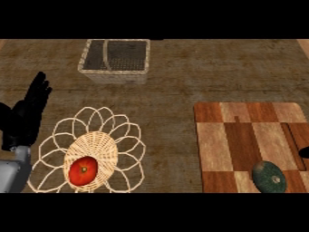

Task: Pick the squash from the cutting board and place it in the basket

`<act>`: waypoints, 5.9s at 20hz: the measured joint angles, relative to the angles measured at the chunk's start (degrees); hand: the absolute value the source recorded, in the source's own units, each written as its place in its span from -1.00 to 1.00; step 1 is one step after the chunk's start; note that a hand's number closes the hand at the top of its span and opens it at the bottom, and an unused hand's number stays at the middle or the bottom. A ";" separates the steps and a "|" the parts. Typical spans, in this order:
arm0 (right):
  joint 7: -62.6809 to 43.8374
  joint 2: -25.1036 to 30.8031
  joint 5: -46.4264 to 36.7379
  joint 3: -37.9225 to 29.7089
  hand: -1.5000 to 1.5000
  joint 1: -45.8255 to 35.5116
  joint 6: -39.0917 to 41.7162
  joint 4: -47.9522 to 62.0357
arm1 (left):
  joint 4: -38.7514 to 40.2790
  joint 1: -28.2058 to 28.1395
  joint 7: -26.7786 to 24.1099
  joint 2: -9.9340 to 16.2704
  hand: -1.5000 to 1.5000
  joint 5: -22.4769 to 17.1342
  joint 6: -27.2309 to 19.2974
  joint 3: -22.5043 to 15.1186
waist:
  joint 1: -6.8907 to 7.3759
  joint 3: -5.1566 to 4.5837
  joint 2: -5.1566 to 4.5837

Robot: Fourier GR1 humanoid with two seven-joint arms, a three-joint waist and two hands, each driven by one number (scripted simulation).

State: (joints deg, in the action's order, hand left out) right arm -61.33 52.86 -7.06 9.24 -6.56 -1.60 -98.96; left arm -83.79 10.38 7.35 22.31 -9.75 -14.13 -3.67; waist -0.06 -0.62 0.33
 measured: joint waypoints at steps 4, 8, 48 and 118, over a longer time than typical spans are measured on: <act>-5.19 3.71 9.95 -1.25 -1.00 -1.72 5.28 -5.38 | 0.82 0.31 0.10 -0.04 0.00 0.06 0.16 0.31 | -0.42 0.15 0.04; -8.36 6.92 17.82 -2.78 -1.00 -2.65 6.88 -8.88 | 0.56 0.04 -0.05 -0.19 0.00 0.27 0.14 0.62 | -0.32 0.29 0.00; -4.08 -16.65 -13.93 4.43 -1.00 13.99 -2.25 -18.60 | 0.46 0.77 0.52 -3.58 0.00 3.62 3.86 4.80 | -0.02 0.59 -0.32; 21.85 -50.78 -24.20 50.90 1.00 -18.91 -26.39 -3.39 | 2.21 5.12 1.62 -8.98 0.00 8.72 8.96 5.47 | 5.90 0.47 -0.40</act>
State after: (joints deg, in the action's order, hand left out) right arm -39.48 2.09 -31.27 60.14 -25.47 -27.99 -102.35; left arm -81.58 15.50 8.97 13.32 -1.02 -5.17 1.80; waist 5.84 -0.15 -0.07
